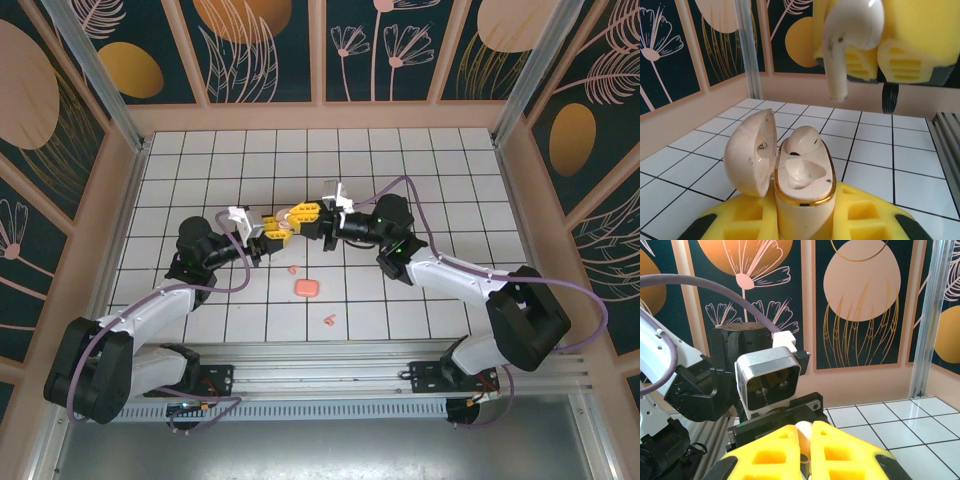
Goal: Insert the wireless bluetooth earbuds into the charging case
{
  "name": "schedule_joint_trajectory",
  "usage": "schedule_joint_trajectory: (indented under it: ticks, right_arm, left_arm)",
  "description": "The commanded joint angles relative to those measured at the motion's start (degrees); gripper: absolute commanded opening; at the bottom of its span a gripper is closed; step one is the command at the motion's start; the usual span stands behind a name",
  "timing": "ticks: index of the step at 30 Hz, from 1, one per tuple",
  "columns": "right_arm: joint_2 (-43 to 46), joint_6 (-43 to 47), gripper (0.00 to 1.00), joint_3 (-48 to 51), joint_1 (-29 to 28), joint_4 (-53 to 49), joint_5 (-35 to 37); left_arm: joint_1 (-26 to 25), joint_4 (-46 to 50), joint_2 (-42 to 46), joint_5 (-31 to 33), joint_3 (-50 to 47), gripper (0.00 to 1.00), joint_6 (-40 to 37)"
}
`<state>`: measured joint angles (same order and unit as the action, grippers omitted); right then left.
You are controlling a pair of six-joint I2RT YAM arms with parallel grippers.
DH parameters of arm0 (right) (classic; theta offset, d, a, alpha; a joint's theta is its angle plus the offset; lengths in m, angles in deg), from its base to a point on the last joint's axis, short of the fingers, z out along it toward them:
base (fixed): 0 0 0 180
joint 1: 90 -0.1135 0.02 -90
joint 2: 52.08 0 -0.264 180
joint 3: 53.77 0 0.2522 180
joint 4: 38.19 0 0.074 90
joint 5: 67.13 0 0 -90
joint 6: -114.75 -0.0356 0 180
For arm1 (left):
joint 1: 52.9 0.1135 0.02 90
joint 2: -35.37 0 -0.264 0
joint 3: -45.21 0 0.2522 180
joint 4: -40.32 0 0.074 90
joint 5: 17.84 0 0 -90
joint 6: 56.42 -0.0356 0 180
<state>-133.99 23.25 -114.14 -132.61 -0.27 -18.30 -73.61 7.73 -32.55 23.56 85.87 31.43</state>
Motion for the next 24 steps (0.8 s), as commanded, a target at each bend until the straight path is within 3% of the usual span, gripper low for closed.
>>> schedule_joint_trajectory:
  ticks: [1,24]
  right_arm:
    - [-0.74,-0.75,0.10,0.82,-1.13,3.57,1.35]
    - [-3.16,-0.26,0.10,-0.57,-2.80,5.14,4.68]
  left_arm:
    - [-0.23,-3.57,0.83,-0.47,-0.44,0.16,1.49]
    - [-0.22,-2.52,2.10,-0.07,-0.79,0.16,0.32]
